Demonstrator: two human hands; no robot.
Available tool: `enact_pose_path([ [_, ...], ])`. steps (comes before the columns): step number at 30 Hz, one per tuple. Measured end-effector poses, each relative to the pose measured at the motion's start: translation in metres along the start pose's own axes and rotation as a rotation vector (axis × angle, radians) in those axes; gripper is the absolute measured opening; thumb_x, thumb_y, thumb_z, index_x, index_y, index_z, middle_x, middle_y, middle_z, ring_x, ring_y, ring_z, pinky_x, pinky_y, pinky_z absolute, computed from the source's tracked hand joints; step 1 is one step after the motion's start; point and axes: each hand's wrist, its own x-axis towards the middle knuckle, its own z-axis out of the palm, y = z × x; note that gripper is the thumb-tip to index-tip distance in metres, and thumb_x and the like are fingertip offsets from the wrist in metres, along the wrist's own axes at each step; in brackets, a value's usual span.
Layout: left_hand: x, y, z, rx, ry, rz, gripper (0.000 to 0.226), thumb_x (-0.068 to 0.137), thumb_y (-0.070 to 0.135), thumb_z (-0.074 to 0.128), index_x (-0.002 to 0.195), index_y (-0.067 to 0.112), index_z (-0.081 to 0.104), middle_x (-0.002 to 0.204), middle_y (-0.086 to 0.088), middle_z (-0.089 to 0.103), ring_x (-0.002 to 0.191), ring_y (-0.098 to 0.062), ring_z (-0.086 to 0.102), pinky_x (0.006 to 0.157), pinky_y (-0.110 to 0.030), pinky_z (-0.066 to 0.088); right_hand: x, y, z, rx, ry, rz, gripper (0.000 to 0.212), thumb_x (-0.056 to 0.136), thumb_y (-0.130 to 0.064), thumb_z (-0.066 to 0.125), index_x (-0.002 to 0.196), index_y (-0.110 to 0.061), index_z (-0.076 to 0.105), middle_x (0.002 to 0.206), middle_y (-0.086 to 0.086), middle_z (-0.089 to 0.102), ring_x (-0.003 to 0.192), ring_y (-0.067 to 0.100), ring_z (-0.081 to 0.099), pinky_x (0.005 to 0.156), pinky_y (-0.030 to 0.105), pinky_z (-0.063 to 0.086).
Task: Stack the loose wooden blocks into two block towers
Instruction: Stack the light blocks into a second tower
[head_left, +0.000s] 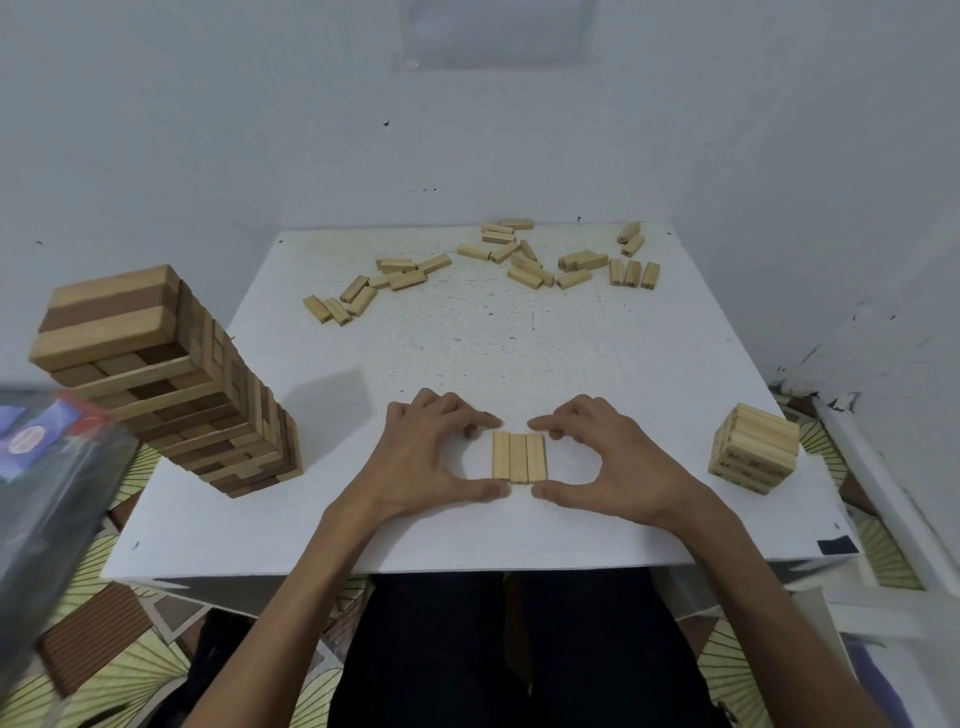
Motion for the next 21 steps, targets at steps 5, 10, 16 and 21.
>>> enact_pose_path([
  [5,0.0,0.003,0.007,-0.047,0.06,0.0,0.065,0.064,0.085,0.068,0.118,0.048,0.069,0.096,0.025,0.059,0.101,-0.002,0.044,0.09,-0.038,0.033,0.004,0.002,0.005,-0.059,0.032,0.004,0.056,0.077,-0.066,0.074,0.128,-0.049,0.062,0.113,-0.028,0.045,0.12,0.0,0.032,0.099,0.032,0.029],
  [10,0.001,0.006,0.01,-0.057,0.077,0.0,0.058,0.065,0.078,0.073,0.113,0.046,0.071,0.094,0.022,0.061,0.099,-0.005,0.046,0.089,-0.039,0.034,0.003,0.0,0.011,-0.08,0.09,-0.001,0.056,0.073,-0.072,0.07,0.122,-0.047,0.063,0.114,-0.029,0.046,0.12,0.004,0.033,0.098,0.039,0.031],
  [16,0.003,0.006,0.008,-0.059,0.06,0.027,0.054,0.065,0.078,0.072,0.109,0.047,0.069,0.095,0.022,0.06,0.097,-0.006,0.045,0.085,-0.038,0.035,0.004,-0.003,0.014,-0.081,0.102,-0.025,0.054,0.071,-0.068,0.067,0.119,-0.043,0.064,0.114,-0.026,0.045,0.117,0.006,0.037,0.096,0.039,0.033],
  [21,0.004,0.011,0.005,-0.112,0.06,0.05,0.053,0.064,0.075,0.075,0.108,0.046,0.07,0.095,0.021,0.063,0.098,-0.009,0.047,0.086,-0.044,0.038,0.0,-0.008,0.013,-0.076,0.12,-0.058,0.051,0.073,-0.062,0.07,0.118,-0.038,0.062,0.11,-0.024,0.048,0.113,0.004,0.04,0.093,0.036,0.035],
])
